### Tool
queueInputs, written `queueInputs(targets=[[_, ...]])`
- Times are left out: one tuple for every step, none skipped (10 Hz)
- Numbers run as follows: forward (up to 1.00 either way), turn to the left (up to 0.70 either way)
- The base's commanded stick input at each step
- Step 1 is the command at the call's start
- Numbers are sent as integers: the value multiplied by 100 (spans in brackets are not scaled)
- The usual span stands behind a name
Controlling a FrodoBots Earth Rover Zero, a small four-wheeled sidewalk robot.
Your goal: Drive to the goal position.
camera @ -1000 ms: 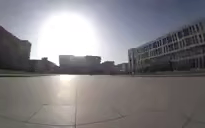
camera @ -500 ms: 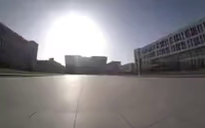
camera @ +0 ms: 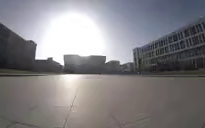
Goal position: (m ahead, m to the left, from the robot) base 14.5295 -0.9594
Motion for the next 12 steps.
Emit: queueInputs(targets=[[100, 3], [100, 3], [100, 3], [100, 3], [100, 3], [100, 3], [100, 3], [100, 3], [100, 3], [100, 3], [100, 3], [100, 3]])
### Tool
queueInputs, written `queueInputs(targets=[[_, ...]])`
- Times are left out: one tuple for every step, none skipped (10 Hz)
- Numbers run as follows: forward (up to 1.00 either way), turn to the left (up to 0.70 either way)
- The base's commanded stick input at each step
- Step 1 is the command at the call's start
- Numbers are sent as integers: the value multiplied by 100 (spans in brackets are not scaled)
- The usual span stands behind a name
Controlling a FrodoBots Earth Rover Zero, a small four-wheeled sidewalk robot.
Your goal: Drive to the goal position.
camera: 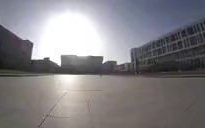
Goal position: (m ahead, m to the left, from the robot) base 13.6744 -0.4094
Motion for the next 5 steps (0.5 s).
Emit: queueInputs(targets=[[100, 3], [100, 3], [100, 3], [100, 3], [100, 3]])
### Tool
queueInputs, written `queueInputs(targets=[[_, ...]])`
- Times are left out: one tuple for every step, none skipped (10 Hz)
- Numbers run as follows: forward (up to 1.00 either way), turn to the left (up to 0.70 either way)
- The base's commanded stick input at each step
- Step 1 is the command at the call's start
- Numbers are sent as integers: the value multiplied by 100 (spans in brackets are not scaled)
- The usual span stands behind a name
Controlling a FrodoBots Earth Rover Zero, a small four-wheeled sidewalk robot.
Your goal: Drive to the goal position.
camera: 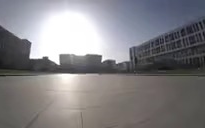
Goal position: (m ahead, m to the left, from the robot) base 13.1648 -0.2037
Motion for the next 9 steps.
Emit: queueInputs(targets=[[100, 3], [100, 3], [100, 3], [100, 3], [100, 3], [100, 3], [100, 3], [100, 3], [100, 3]])
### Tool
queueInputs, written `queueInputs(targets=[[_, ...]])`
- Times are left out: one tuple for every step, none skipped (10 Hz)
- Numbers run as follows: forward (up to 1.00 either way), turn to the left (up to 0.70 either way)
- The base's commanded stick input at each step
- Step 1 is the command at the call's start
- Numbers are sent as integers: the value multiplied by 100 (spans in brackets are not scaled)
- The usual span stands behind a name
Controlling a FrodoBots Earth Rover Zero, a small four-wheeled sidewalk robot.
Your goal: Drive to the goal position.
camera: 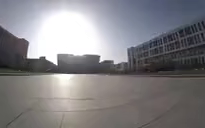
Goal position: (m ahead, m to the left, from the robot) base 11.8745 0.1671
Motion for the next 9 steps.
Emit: queueInputs(targets=[[100, 3], [100, 3], [100, 3], [100, 3], [100, 3], [100, 3], [100, 3], [100, 3], [100, 3]])
